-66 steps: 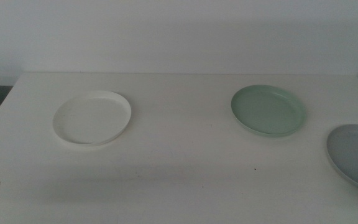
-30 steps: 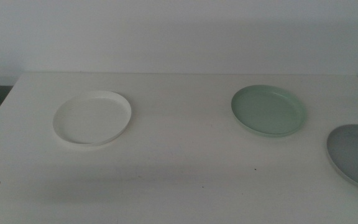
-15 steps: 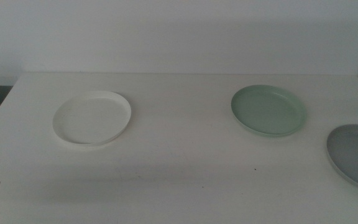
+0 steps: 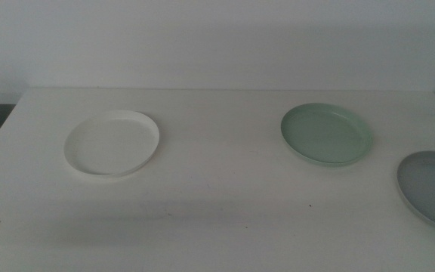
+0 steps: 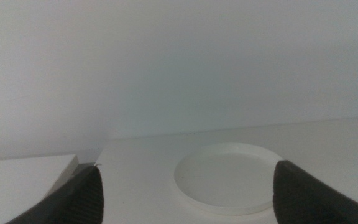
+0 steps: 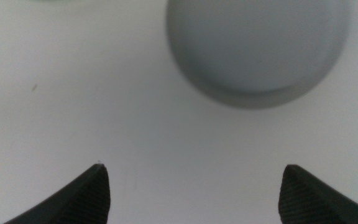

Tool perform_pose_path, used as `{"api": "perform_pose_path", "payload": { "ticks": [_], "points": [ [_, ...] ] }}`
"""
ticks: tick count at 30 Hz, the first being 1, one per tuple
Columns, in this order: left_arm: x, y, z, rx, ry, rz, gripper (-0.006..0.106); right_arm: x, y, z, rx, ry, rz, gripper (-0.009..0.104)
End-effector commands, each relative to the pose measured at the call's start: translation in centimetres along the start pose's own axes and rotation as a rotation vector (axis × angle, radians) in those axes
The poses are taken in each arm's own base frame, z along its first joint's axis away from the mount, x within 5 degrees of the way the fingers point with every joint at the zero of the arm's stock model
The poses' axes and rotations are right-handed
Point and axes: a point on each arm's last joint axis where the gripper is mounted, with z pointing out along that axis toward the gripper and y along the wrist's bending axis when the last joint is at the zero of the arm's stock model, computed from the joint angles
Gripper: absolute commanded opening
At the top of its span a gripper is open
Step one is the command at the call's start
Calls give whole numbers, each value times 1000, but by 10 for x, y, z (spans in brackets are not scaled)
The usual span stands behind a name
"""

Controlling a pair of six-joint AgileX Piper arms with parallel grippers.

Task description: Stack the three bowls on top of each other.

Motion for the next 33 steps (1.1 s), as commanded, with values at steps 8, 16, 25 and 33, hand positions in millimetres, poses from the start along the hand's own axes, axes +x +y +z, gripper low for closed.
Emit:
{"api": "perform_pose_path", "payload": {
  "ticks": [8, 16, 25, 33],
  "points": [
    [-2, 0, 0, 2, -19, -1, 94, -49, -58, 26, 68, 49, 172, 74],
    [-2, 0, 0, 2, -19, -1, 94, -70, -117, 80, 107, 26, 318, 66],
    [-2, 0, 0, 2, -19, -1, 94, -74, -141, 152, 150, 108, 232, 60],
    [-2, 0, 0, 2, -19, -1, 94, -70, -149, 195, 148, 155, 232, 57]
  ]
}}
